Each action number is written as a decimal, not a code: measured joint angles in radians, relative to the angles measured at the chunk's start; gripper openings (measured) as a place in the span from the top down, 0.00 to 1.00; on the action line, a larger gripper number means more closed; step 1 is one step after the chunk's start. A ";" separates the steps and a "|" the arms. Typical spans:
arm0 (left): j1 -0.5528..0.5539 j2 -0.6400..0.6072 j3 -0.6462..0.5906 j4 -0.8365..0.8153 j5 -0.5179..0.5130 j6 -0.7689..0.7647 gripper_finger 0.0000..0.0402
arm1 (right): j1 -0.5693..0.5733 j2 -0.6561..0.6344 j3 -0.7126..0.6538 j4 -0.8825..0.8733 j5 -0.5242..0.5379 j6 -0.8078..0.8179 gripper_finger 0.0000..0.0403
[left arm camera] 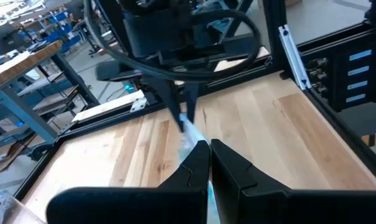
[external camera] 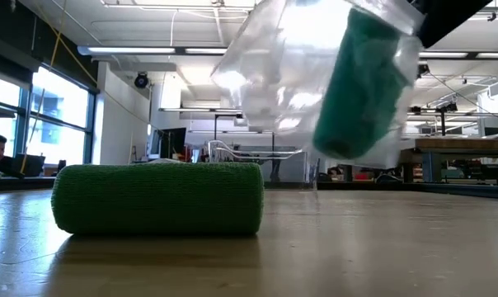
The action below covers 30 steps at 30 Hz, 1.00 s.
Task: Roll bandage
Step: Close the transparent zip bag, then put the transparent zip bag with blue bandage into transparent bin
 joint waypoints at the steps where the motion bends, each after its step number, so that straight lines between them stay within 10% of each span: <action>1: -0.001 0.000 0.000 0.000 0.000 0.000 1.00 | 0.000 0.000 0.000 0.000 0.009 0.000 0.93; 13: 0.018 -0.003 0.001 -0.261 -0.234 -0.119 1.00 | -0.002 -0.005 -0.003 0.005 0.009 0.017 0.60; 18: 0.085 -0.024 0.001 -0.414 -0.428 -0.156 1.00 | -0.002 -0.005 -0.003 0.010 0.009 0.018 0.59; 30: 0.328 -0.068 0.001 -0.314 -0.453 -0.211 1.00 | -0.002 -0.005 -0.001 0.032 0.169 -0.006 0.59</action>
